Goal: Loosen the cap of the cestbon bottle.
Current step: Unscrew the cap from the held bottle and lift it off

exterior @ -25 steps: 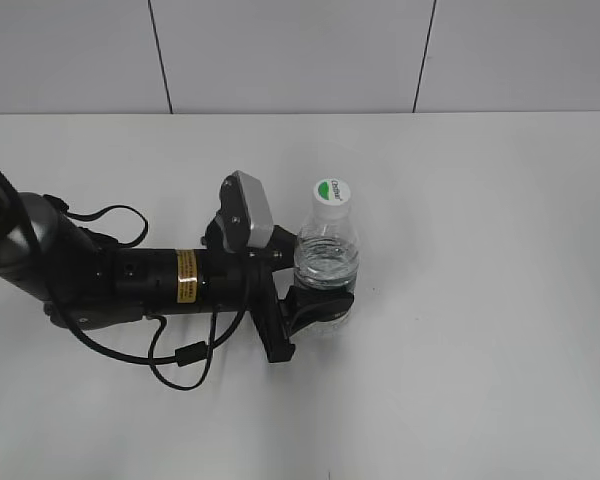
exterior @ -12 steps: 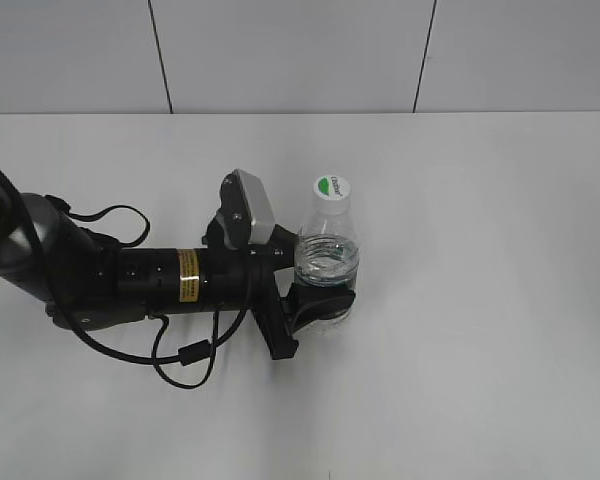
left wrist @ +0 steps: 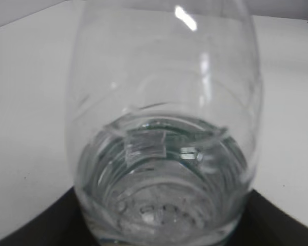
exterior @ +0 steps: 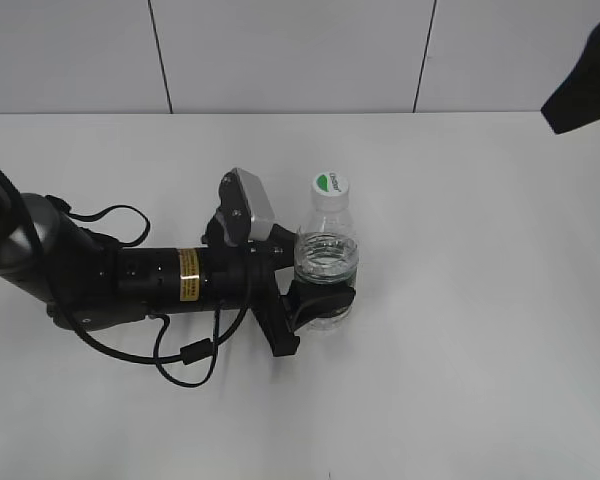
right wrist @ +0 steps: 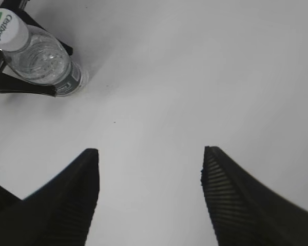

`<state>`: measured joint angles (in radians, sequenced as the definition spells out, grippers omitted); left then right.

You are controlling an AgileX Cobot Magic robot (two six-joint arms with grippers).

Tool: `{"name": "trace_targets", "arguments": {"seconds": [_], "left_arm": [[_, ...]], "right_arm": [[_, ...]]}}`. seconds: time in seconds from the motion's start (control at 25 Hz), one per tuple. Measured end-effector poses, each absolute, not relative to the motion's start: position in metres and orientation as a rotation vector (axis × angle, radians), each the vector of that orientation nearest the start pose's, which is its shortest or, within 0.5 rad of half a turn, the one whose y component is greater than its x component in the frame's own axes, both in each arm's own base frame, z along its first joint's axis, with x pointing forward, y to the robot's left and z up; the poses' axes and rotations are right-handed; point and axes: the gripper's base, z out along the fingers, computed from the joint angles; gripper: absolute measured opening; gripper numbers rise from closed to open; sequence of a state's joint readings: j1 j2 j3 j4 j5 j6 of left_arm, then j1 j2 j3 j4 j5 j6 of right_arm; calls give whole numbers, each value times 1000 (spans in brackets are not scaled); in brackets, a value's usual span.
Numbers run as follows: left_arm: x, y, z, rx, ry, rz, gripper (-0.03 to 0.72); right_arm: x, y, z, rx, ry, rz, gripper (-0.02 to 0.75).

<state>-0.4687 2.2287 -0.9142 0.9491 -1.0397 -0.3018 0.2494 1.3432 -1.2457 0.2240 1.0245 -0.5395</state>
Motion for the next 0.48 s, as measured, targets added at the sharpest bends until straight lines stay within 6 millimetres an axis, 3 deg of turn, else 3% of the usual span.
{"name": "trace_targets", "arguments": {"seconds": [0.24,0.48], "left_arm": [[299,-223,66,1187,1589,-877,412],[299,-223,66,1185,1590,-876,412]], "right_arm": [[280,113,345,-1006,2512,207,482],[289,159,342,-1144,2516,204,482]]}}
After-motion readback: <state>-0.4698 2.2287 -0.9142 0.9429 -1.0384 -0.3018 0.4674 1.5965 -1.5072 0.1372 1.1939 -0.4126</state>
